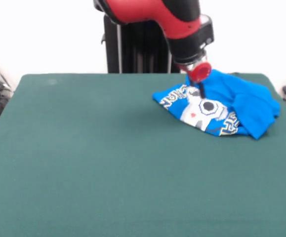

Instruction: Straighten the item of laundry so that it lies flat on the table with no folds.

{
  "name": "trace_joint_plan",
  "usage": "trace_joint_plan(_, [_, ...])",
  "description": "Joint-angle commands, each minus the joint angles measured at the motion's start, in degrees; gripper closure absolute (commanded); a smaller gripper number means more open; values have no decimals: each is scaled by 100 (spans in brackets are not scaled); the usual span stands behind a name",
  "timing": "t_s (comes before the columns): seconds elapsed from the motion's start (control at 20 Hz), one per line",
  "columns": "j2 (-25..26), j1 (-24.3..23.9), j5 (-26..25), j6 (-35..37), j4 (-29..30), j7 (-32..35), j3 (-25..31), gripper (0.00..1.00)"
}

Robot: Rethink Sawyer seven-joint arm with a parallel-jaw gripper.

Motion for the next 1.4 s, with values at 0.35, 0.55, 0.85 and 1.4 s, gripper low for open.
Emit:
trace_joint_plan(0.35, [796,2410,937,-103,-1984,1369,-3236,0])
trace_joint_plan(0.55, [1282,2862,1297,-308,-2160,1428,-3570,0])
trace_joint_plan(0.85, [1704,3136,1669,-233,-2489,1207,-3668,0])
trace_joint_plan(1.4, [1446,2980,1419,614,-2895,490,-3870,100])
